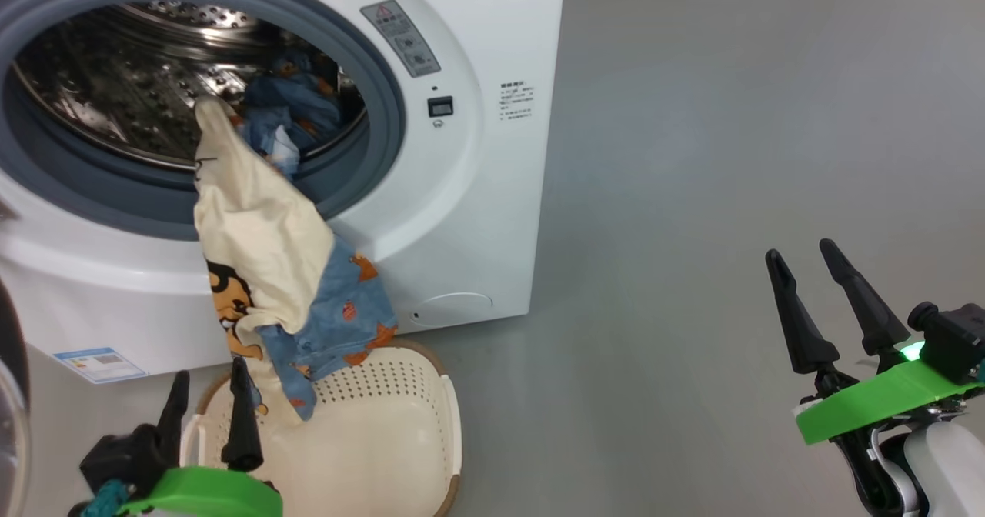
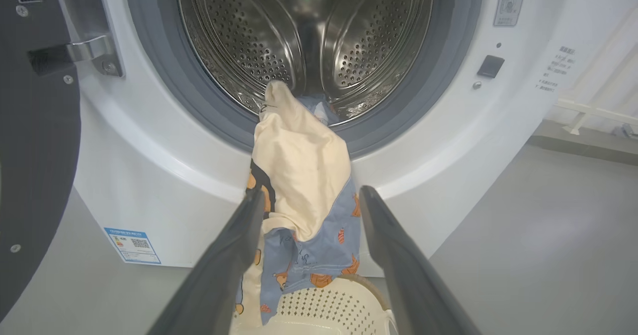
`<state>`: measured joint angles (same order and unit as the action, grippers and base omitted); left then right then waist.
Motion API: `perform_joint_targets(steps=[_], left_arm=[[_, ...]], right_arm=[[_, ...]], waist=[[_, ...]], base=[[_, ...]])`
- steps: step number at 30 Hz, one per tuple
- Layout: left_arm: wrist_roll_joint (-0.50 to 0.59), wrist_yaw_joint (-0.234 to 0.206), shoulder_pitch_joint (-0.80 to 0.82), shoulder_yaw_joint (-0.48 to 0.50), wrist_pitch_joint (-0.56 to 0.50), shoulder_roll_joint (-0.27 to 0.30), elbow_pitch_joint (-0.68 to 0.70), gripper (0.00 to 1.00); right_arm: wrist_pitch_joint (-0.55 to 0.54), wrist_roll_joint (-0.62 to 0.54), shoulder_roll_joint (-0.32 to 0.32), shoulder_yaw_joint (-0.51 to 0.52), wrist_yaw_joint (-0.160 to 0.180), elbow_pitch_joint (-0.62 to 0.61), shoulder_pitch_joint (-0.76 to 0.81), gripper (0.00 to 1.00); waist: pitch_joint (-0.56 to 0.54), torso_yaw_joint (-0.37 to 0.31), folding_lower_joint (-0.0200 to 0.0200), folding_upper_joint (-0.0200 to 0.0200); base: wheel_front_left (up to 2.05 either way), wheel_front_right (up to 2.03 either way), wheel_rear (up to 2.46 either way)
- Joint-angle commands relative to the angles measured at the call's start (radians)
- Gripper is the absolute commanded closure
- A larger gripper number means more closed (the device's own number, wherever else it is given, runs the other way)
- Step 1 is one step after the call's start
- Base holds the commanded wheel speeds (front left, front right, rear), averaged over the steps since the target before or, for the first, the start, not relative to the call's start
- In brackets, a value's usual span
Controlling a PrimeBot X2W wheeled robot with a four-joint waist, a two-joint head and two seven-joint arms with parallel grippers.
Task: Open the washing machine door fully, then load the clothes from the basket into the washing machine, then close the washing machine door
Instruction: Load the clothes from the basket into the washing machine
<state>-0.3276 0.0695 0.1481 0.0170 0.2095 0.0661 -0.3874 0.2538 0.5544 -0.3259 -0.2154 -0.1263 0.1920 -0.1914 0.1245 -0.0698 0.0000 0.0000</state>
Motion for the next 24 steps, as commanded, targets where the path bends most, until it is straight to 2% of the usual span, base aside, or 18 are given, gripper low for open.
perform_joint_targets(steps=[1, 13, 24], left_arm=[[-0.008, -0.002, 0.043, 0.028, -0.003, 0.017, 0.010, 0.00], [-0.054, 0.018, 0.213, 0.031, -0.021, 0.040, -0.255, 0.00], [-0.072, 0.045, 0.438, 0.006, -0.040, 0.098, -0.521, 0.00]], right_arm=[[0.008, -0.001, -0.022, -0.013, -0.004, -0.026, -0.027, 0.00], [0.008, 0.005, -0.034, -0.002, -0.004, -0.055, -0.064, 0.00], [0.008, 0.011, -0.025, 0.008, -0.004, -0.083, -0.116, 0.00]], waist=[[0.020, -0.018, 0.0000, 0.0000], [0.157, -0.068, 0.0000, 0.0000], [0.314, -0.083, 0.0000, 0.0000]], base=[[0.00, 0.00, 0.00], [0.00, 0.00, 0.00], [0.00, 0.00, 0.00]])
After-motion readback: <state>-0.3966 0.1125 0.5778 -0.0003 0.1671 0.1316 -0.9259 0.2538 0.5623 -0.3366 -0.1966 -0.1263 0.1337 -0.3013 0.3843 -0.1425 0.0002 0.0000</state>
